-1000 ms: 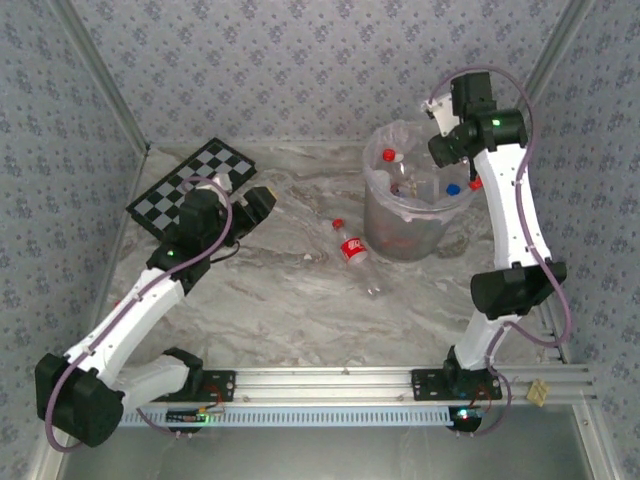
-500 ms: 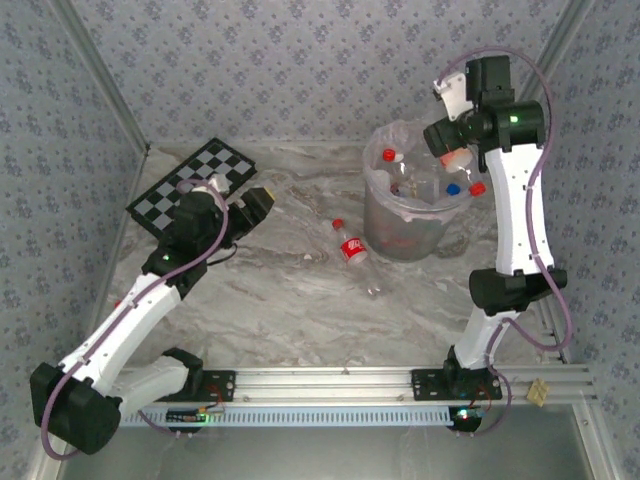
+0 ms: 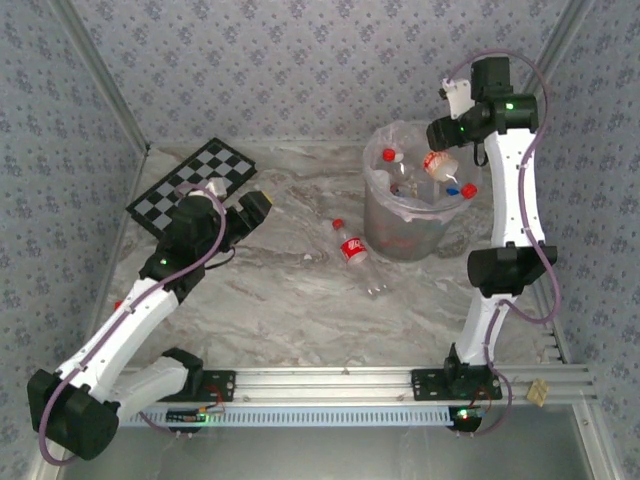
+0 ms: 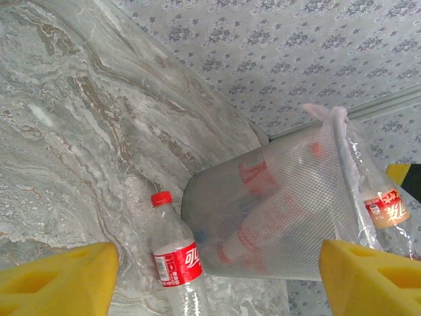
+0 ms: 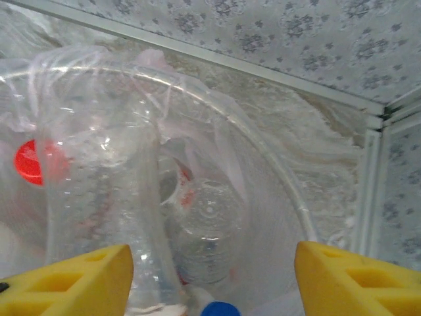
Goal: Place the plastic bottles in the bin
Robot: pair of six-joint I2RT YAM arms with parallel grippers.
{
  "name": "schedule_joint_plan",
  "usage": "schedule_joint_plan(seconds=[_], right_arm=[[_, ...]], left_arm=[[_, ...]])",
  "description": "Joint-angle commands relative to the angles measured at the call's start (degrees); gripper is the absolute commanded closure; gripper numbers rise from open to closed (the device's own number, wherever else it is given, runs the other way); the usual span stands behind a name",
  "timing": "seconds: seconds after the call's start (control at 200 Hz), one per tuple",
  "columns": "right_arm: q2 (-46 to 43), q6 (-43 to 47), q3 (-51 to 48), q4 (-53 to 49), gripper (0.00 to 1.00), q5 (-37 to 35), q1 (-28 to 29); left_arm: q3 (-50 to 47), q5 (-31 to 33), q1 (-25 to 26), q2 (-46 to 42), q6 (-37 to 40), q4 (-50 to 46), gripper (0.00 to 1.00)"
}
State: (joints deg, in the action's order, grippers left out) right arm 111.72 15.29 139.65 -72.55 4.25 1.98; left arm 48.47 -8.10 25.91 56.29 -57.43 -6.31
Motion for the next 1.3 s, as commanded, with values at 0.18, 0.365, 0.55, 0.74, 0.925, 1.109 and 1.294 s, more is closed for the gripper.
schedule_joint_plan(seconds=[0.18,0.365,0.55,0.74,0.925,1.109,1.294], right_arm=[[-10.8,-5.7,-22.0,10.1,0.48,5.3,2.6],[-13.0,-6.5,-26.8,14.6,0.48,4.3,2.3],[-15.8,-6.7,-19.0,11.9,0.37,-0.3,2.1],[-20.6,-6.8,-23.5,10.5,0.35,-5.3,2.6],[-21.3,-7.6,-28.8,10.3,0.44,-7.6,1.4],[-17.9,-7.1,-29.1,10.2,0.47,-6.1,0.8],[-13.9,-6.0,-28.4,9.9,0.46,-3.0,0.8]], left_arm=[[-0.9,0.5,0.3,-1.5,0.8,0.4,0.20],[-1.2,0.5,0.3,-1.5,1.0,0.4,0.20],[-1.6,1.0,0.3,-1.7,1.0,0.4,0.20],[-1.8,0.9,0.3,-0.5,0.8,1.2,0.20],[-0.5,0.4,0.3,0.7,1.2,0.9,0.20],[-0.5,0.4,0.3,0.7,1.1,0.8,0.20],[-0.7,0.8,0.3,0.7,1.2,0.8,0.20]])
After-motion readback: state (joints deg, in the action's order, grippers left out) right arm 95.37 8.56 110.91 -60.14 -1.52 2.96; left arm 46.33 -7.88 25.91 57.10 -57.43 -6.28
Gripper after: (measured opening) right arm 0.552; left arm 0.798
